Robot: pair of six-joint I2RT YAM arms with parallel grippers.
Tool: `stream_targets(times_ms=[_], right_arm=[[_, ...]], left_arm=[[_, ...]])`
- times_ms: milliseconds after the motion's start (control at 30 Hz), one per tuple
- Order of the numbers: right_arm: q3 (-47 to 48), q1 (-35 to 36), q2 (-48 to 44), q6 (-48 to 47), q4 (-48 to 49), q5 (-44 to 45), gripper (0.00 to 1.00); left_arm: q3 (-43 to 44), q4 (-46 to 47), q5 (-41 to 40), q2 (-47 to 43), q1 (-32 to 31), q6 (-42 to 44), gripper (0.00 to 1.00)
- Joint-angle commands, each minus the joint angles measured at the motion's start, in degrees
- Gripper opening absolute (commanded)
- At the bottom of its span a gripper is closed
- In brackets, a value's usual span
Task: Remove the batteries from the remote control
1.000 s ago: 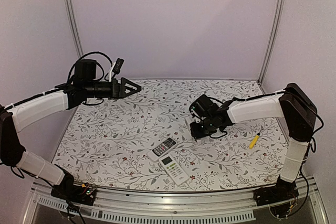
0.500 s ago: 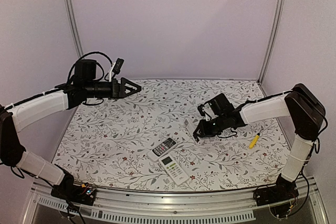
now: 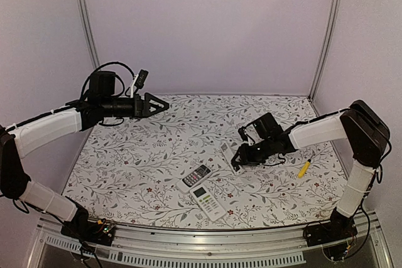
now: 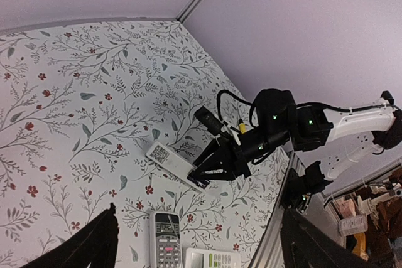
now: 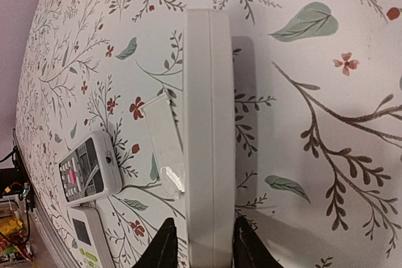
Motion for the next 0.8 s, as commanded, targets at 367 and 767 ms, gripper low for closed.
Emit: stream_targets(times_ms=[367, 767], right_arm=[[0.08, -0.08, -4.98, -3.42, -6.86, 10.85, 0.50], [5.95, 8.36, -4.73, -2.89, -14.29, 27.02, 0.75]], left_arm=[[0.36, -0.93, 0.10, 0.25, 0.28, 0.07, 0.89], [0.32, -0.93, -0.08, 0.34, 0.33, 0.04, 0.89]])
